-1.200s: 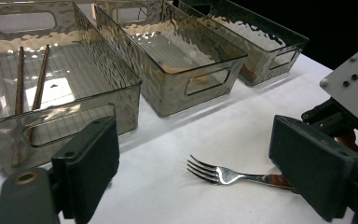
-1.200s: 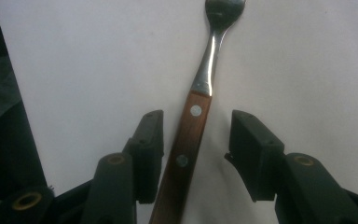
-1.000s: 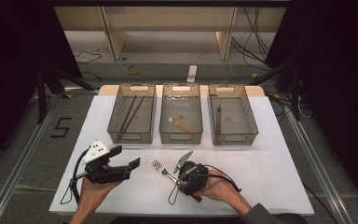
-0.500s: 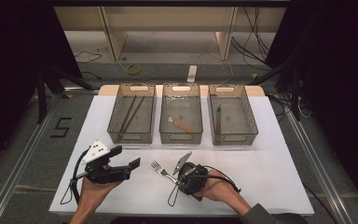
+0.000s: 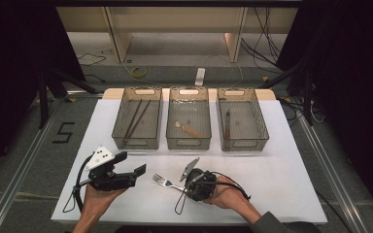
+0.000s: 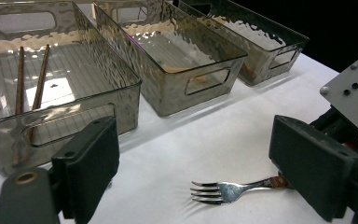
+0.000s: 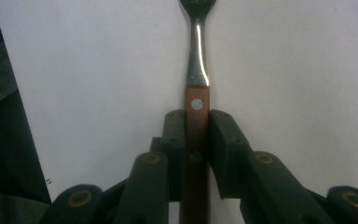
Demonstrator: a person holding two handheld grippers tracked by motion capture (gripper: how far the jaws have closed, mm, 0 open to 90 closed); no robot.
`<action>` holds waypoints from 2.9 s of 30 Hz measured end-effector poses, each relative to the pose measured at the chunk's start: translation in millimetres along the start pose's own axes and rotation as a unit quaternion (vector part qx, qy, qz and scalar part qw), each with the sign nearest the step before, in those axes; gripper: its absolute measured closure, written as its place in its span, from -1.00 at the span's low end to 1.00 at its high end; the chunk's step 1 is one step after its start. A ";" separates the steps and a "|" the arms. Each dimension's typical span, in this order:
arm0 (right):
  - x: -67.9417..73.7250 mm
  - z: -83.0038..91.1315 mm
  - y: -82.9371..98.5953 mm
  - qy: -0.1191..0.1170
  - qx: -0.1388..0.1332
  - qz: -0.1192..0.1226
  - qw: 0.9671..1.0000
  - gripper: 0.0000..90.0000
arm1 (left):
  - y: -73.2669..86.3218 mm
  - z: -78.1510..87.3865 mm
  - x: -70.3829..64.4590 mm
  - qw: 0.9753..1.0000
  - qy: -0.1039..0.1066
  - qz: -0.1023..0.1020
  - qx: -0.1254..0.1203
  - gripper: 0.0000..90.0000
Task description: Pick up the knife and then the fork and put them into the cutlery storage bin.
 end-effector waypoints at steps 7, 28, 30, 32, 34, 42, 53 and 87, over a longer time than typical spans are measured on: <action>-6.0 7.9 -0.3 -0.004 -0.018 -0.004 1.000 0.72 | -0.1 0.2 0.0 1.000 0.000 0.000 -0.001 -0.65; -67.0 61.5 15.0 0.035 -0.103 -0.096 0.989 0.72 | 0.1 -0.1 0.1 1.000 0.000 0.001 0.000 -0.65; -74.2 67.2 17.9 0.042 -0.111 -0.104 0.988 0.72 | -0.1 0.0 0.1 1.000 0.000 0.002 -0.002 -0.65; -81.1 72.8 21.2 0.047 -0.118 -0.116 0.985 0.72 | -0.2 0.1 0.7 1.000 0.000 0.001 -0.002 -0.65; -88.2 77.5 25.2 0.055 -0.124 -0.124 0.983 0.72 | -0.2 0.4 1.1 1.000 0.000 0.001 -0.001 -0.65; -108.8 96.1 37.3 0.076 -0.147 -0.159 0.973 0.72 | -0.1 0.2 1.1 1.000 0.000 0.001 -0.001 -0.65; -127.3 108.4 44.4 0.094 -0.161 -0.178 0.966 0.72 | 0.1 0.5 1.2 1.000 -0.001 0.001 -0.001 -0.65; -228.0 126.3 41.0 0.167 -0.157 -0.283 0.931 0.72 | 0.8 0.6 0.9 1.000 -0.001 0.002 -0.002 -0.65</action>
Point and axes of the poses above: each handheld gripper's, and its own axes: z roughly backward along the jaws, y roughly out of its underside, x roughly to its left, the point moved 5 cm from there along -z, roughly forward along the jaws, and after that the axes turned 3 degrees about y, right-handed, at the moved point
